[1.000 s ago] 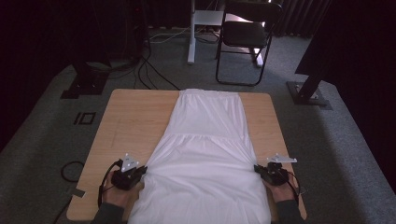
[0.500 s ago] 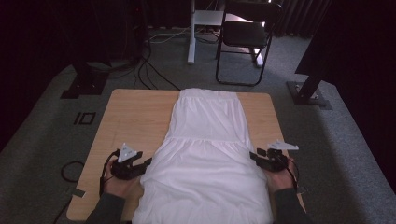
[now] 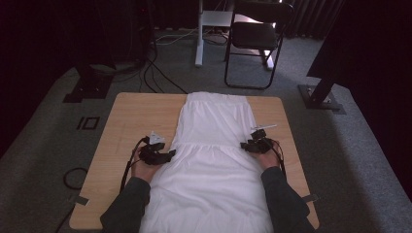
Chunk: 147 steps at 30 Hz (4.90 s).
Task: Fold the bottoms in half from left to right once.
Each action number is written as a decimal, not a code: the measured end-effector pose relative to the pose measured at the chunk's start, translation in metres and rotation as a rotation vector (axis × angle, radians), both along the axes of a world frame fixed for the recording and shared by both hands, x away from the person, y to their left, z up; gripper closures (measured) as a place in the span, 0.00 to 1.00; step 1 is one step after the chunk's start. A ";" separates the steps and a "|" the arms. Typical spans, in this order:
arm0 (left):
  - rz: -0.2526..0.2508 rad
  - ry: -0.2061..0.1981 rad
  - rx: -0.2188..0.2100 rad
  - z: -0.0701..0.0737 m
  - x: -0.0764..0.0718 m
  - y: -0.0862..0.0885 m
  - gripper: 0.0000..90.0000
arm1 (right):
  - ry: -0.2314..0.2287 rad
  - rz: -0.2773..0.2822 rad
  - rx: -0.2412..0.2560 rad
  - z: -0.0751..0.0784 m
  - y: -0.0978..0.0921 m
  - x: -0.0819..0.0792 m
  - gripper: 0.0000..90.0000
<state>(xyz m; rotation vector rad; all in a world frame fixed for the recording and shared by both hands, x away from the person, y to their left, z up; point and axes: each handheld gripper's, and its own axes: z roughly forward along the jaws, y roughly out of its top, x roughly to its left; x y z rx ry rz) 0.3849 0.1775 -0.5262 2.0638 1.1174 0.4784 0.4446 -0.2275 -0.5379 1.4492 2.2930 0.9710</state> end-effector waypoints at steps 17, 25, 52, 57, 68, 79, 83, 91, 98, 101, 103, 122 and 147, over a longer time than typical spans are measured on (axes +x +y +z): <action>-0.011 0.026 0.011 0.001 0.006 -0.013 0.44 | -0.116 -0.197 -0.088 -0.010 -0.032 -0.017 0.95; 0.004 0.071 -0.065 0.013 0.056 -0.040 0.38 | -0.110 -0.193 -0.083 -0.012 -0.032 -0.015 0.96; -0.040 0.065 -0.026 -0.014 0.000 -0.014 0.94 | -0.129 -0.008 -0.063 -0.015 -0.010 -0.066 0.96; -0.093 0.059 -0.009 -0.020 -0.048 -0.001 0.93 | -0.123 0.068 -0.050 -0.017 -0.004 -0.111 0.96; -0.084 0.001 -0.043 -0.013 -0.070 0.008 0.66 | -0.117 0.161 0.010 -0.002 -0.003 -0.133 0.67; -0.118 0.004 -0.076 -0.019 -0.063 -0.001 0.57 | -0.097 0.137 0.059 0.001 0.029 -0.039 0.58; -0.130 0.029 -0.074 -0.026 -0.064 -0.006 0.52 | -0.060 0.153 0.026 -0.008 0.040 -0.025 0.82; -0.126 0.043 -0.096 -0.033 -0.072 -0.009 0.50 | -0.348 0.008 0.019 0.046 0.013 -0.054 0.98; -0.142 0.032 -0.073 -0.033 -0.074 -0.014 0.50 | -0.209 -0.063 -0.117 -0.006 0.004 -0.048 0.97; -0.126 0.039 -0.056 -0.026 -0.071 -0.013 0.44 | -0.173 -0.075 -0.095 -0.020 0.003 -0.045 0.97; -0.123 0.004 -0.054 -0.015 -0.066 -0.010 0.43 | -0.164 -0.070 -0.112 -0.018 0.005 -0.044 0.97; 0.006 0.078 -0.021 -0.022 0.050 -0.040 0.56 | -0.149 -0.073 -0.027 -0.021 -0.003 -0.042 0.98; -0.104 0.009 0.009 -0.030 -0.064 -0.006 0.87 | -0.123 0.110 0.065 0.000 0.002 -0.125 0.73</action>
